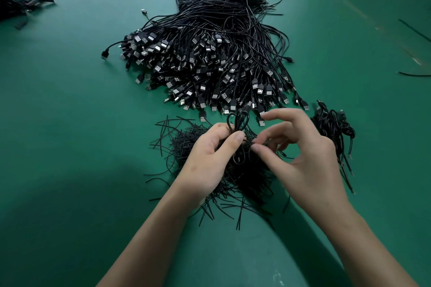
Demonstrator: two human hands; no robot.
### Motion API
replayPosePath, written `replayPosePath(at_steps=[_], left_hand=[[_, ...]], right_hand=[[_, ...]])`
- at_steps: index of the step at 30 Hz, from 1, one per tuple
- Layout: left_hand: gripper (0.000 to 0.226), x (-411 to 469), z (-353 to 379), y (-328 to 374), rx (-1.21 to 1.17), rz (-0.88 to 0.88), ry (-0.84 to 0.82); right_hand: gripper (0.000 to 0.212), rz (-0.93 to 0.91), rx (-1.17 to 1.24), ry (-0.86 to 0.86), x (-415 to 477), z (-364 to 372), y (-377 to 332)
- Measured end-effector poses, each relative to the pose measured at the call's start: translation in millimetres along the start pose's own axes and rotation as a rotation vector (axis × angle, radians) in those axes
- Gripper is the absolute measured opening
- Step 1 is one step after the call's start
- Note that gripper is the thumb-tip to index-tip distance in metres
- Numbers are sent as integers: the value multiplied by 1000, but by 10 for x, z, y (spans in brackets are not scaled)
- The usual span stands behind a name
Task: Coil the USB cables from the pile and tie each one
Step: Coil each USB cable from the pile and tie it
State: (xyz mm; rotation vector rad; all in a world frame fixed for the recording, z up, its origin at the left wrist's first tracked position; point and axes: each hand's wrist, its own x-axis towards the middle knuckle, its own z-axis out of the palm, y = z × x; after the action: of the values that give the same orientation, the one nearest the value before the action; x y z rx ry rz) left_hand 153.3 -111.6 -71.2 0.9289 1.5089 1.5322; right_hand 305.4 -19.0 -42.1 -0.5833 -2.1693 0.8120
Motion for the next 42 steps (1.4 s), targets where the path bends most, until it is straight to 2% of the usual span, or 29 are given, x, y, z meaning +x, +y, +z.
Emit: replayPosePath(at_steps=[3,5,9,12,14,18,22,25,27,30,34,36,38,42], left_hand=[[25,9,-13,-25,-20,8,3],[20,5,-24,-13,-13,10,-8],[18,8,-35,-32,16,14,-39],[25,4,-34,-24,12,-8,-61],[20,1,-41,-8,-28,-40,-82],[23,-20,-41,11,-92,-72,-162],[62,-49,-55,47,-181,-132,-218],[67,-45,-70,50,-207,-162,-227],[64,-40,-78,39,-185,-155,-209],[33,-40,-41,35,-119,-73,-109],[8,-29,16,24,146,236,102],[12,-46,24,4,337,413,197],[16,-63,33,-17,437,518,250],[17,-86,67,-29,327,512,221]], right_hand=[[45,-1,39,125,-48,70,-7],[43,-62,-45,146,-69,93,5],[34,-247,-219,108,-48,65,68],[33,-248,-244,20,-3,-8,121],[24,-243,-253,-27,16,-44,136],[16,-320,-252,-47,27,-23,141],[24,-370,-295,-37,86,-49,145],[29,-365,-302,-83,140,-87,129],[28,-272,-259,-115,145,-79,98],[21,10,-120,-90,92,-11,55],[26,445,372,-15,-10,150,11],[25,595,586,9,-40,210,-34],[22,682,736,15,-47,239,-77],[24,728,814,40,-30,220,-142]])
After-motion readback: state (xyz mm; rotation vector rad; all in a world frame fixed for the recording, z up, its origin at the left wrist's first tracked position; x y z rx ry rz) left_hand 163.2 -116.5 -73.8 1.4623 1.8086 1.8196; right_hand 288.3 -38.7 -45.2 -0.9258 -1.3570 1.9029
